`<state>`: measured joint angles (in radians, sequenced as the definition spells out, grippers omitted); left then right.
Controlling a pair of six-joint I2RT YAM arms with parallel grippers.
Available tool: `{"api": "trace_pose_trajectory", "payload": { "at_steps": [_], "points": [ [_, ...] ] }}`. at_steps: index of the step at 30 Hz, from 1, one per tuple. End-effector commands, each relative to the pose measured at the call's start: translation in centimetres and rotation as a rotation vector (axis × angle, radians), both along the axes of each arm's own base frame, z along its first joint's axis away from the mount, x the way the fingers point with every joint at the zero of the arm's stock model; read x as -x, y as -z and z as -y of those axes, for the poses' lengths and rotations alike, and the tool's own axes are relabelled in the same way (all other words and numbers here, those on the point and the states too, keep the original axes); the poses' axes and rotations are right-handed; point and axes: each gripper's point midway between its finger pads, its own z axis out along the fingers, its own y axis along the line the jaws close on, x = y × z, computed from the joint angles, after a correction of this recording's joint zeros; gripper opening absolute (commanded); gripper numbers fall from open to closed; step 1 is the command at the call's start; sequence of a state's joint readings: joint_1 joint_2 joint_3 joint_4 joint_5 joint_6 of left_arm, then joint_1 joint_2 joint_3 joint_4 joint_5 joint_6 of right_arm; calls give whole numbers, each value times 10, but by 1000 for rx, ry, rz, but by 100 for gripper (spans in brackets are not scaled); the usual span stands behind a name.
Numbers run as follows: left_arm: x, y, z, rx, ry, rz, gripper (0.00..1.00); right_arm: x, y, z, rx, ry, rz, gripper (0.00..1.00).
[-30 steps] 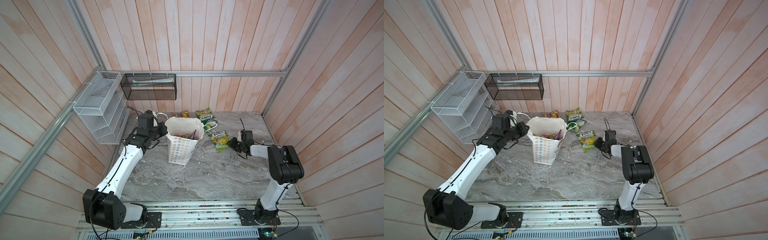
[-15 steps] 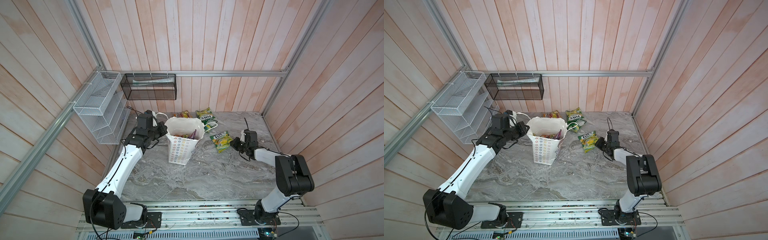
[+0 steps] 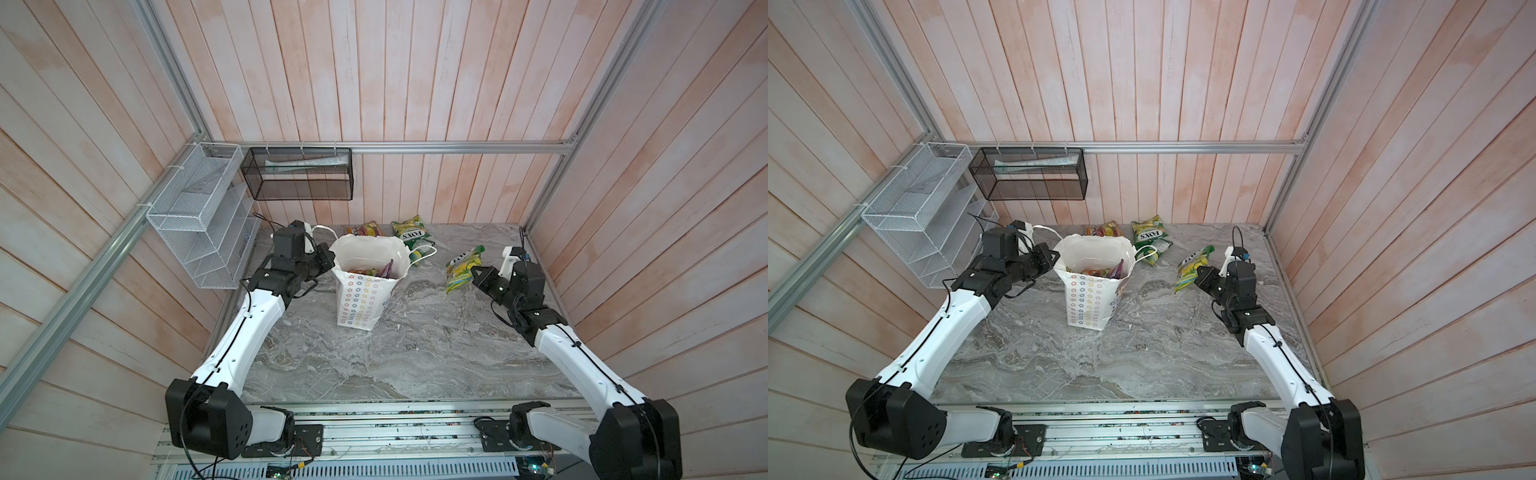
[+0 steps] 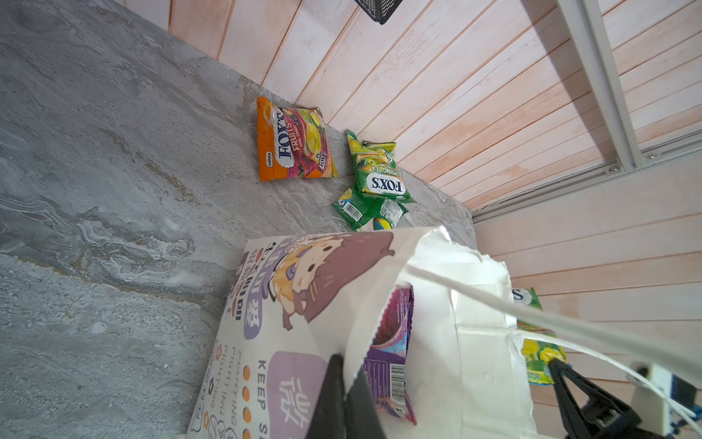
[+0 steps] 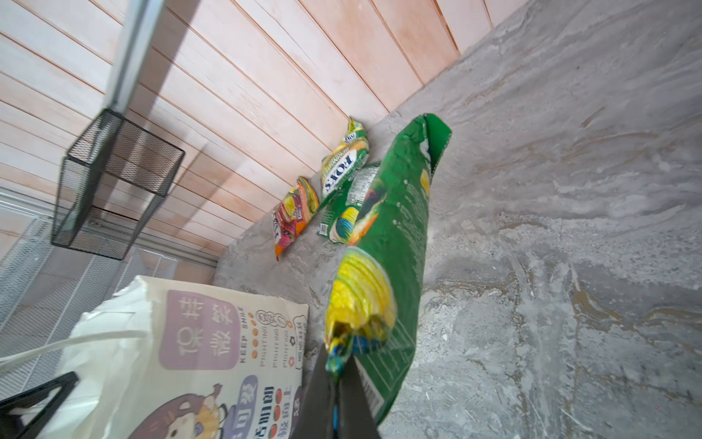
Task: Place the snacks into the paper bag
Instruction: 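Grasp the green Spring Tea bag by its end with the right gripper, then carry the Spring Tea bag over the paper bag with the right gripper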
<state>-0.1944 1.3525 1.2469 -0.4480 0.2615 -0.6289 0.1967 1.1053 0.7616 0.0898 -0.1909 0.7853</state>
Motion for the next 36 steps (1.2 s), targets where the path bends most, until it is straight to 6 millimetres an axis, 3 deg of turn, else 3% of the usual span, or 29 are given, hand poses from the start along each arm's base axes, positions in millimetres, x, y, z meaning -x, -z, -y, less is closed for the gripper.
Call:
{"api": "trace_pose_trajectory", "payload": {
  "at_steps": [1, 9, 21, 29, 36],
  "points": [
    [-7, -17, 2, 37, 9, 71, 1, 12, -20, 1, -5, 36, 41, 0],
    [-8, -16, 3, 40, 10, 69, 1, 41, -76, -13, -19, 33, 154, 0],
    [-8, -16, 2, 41, 6, 65, 1, 68, -153, -51, -21, -32, 306, 0],
    [-7, -17, 3, 47, 11, 67, 1, 78, -192, -89, 8, -122, 385, 0],
    [-6, -19, 4, 53, 15, 74, 1, 85, -224, -139, 56, -220, 456, 0]
  ]
}}
